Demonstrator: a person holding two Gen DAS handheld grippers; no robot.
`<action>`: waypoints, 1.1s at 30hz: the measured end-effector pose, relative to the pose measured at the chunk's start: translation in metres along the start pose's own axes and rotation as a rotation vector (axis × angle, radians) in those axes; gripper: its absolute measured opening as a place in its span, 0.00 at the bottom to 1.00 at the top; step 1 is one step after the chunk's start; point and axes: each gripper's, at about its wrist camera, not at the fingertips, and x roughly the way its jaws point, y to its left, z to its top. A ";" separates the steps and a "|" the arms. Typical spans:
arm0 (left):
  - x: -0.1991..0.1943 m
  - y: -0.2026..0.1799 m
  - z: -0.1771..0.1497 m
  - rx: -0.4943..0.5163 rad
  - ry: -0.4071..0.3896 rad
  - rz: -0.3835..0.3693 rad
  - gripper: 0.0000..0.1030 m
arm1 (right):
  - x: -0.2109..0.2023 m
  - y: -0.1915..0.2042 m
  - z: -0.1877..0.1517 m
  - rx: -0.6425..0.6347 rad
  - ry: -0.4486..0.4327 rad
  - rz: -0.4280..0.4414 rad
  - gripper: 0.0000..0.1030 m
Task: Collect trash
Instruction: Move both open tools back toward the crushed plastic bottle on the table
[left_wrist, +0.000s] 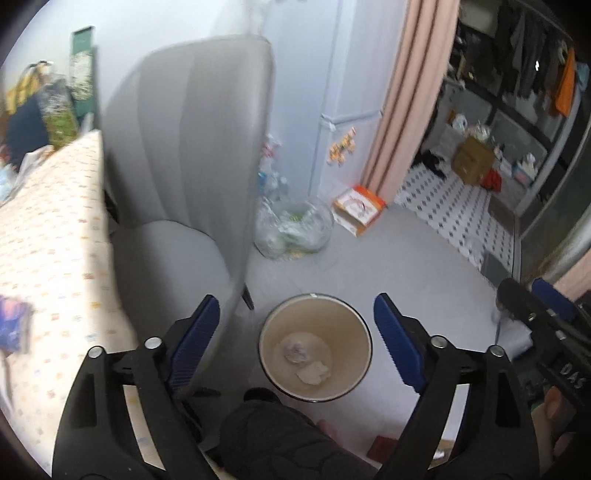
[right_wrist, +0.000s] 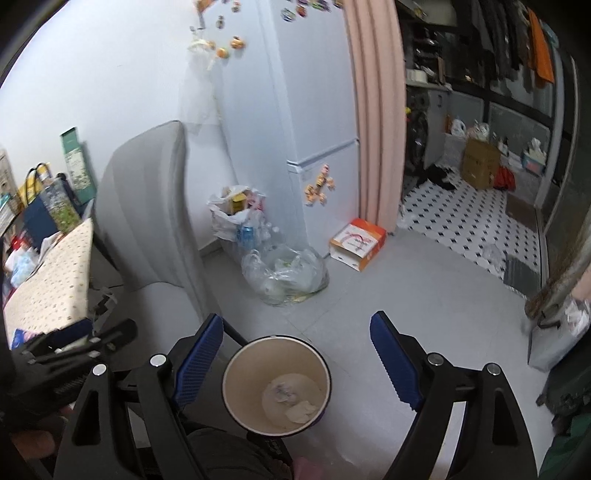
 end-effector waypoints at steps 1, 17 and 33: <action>-0.013 0.008 0.000 -0.009 -0.029 0.014 0.87 | -0.006 0.007 0.001 -0.014 -0.013 0.009 0.81; -0.133 0.092 -0.027 -0.147 -0.244 0.174 0.91 | -0.069 0.097 -0.007 -0.182 -0.097 0.130 0.88; -0.203 0.164 -0.071 -0.263 -0.343 0.363 0.94 | -0.108 0.183 -0.021 -0.296 -0.120 0.281 0.92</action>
